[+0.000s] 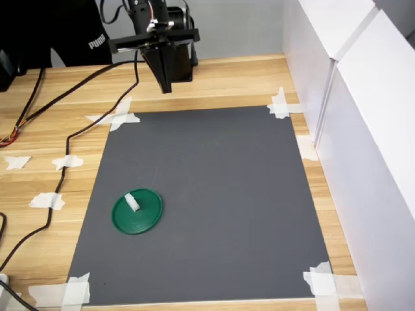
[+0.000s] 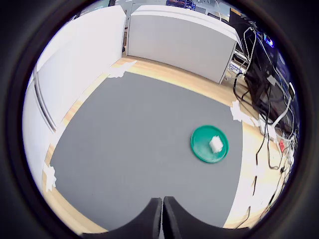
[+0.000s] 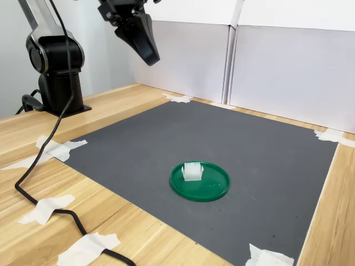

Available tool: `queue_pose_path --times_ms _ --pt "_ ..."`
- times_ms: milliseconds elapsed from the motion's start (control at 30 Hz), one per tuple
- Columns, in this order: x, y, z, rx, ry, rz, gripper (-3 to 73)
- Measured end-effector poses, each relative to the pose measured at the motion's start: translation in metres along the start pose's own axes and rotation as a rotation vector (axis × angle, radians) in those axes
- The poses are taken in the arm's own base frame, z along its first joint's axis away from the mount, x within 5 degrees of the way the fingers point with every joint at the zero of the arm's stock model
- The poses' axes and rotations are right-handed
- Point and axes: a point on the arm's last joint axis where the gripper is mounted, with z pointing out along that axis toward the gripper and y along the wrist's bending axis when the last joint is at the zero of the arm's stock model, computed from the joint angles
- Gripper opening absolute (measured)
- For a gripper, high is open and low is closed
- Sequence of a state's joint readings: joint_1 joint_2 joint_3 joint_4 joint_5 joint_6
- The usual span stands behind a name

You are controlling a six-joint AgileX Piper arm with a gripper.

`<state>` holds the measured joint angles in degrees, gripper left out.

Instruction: Grasp a white terminal and put it on the green lid.

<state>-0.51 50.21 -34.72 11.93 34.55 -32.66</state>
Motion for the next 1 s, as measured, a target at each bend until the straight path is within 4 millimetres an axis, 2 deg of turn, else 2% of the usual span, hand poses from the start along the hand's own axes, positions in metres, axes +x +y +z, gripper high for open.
queue_pose_path --times_ms 167,267,567,767,867,1000 --pt "0.031 0.017 -0.005 -0.032 -0.008 0.155 -1.5" --pt "0.043 0.023 -0.011 -0.047 0.02 0.19 -1.5" --pt "0.046 0.025 -0.018 -0.03 -0.023 0.198 -1.5" --pt "0.047 0.026 -0.038 0.024 -0.147 0.186 -1.5" --pt "0.056 0.031 -0.046 0.048 -0.216 0.178 -1.5" --pt "0.077 0.039 -0.044 0.058 -0.243 0.176 -1.5"
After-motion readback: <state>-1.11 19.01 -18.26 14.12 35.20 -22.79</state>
